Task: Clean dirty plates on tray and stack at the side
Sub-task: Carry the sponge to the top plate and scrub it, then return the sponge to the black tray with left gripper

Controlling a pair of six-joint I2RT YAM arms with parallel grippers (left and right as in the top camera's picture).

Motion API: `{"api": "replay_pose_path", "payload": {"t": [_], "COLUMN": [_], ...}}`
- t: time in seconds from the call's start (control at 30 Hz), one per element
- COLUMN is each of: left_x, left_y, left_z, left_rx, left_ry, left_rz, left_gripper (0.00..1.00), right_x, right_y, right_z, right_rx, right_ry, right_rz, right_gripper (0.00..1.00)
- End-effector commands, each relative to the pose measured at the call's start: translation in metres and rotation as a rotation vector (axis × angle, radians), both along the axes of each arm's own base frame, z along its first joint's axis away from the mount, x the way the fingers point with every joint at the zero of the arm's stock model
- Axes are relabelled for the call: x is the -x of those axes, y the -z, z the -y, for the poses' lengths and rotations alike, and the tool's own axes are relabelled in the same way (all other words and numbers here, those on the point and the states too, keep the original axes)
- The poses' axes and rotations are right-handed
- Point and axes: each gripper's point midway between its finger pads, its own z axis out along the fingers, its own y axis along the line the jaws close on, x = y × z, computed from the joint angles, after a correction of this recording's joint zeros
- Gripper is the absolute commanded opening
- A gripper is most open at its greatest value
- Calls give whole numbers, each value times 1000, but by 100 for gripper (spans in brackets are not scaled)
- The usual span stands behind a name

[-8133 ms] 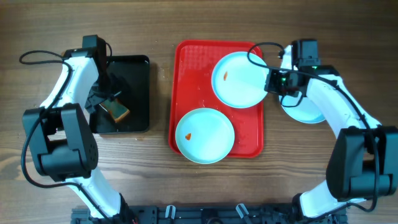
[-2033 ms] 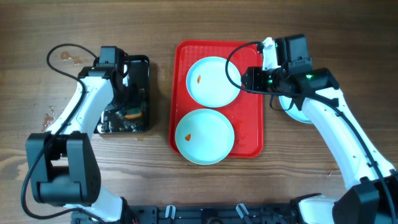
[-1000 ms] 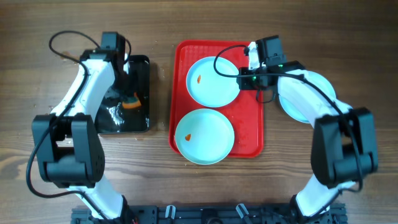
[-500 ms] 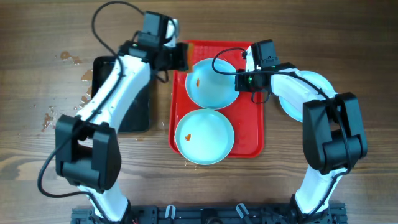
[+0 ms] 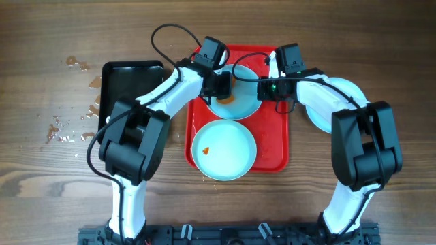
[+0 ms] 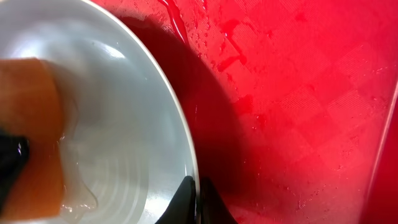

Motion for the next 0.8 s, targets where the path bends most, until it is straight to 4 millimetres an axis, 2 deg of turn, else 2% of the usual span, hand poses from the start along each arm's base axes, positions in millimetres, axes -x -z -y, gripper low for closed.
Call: {"api": "replay_pose_path", "payload": {"t": [0.0, 0.03, 0.13, 0.23, 0.37, 0.5, 0.6, 0.67, 0.73, 0.77], "left_x": [-18, -21, -18, -19, -27, -24, -14, -4, 2, 8], "left_y": [23, 21, 14, 0, -36, -56, -65, -79, -92, -106], "left_z": [-62, -80, -108, -105, -93, -86, -93, -102, -118, -138], "left_rx": [-353, -454, -622, -648, -614, -507, -441, -363, -343, -331], "left_ry": [-35, -70, -98, -89, -143, -180, -223, -233, -263, -302], "left_rz": [87, 110, 126, 121, 124, 58, -4, -65, -90, -112], "left_gripper": [4, 4, 4, 4, 4, 4, 4, 4, 4, 4], "right_x": [11, 11, 13, 13, 15, 17, 18, 18, 17, 17], "right_y": [19, 19, 20, 20, 21, 22, 22, 21, 18, 14], "right_z": [8, 9, 9, 9, 12, 14, 14, 14, 14, 14], "right_rx": [46, 47, 48, 47, 54, 66, 67, 69, 71, 74], "right_ry": [13, 12, 17, 20, 47, 51, 49, 41, 28, 12], "right_rz": [-60, -62, -72, -75, -86, -97, -100, -95, -86, -75], "right_gripper": [4, 4, 4, 4, 4, 4, 4, 4, 4, 4]}}
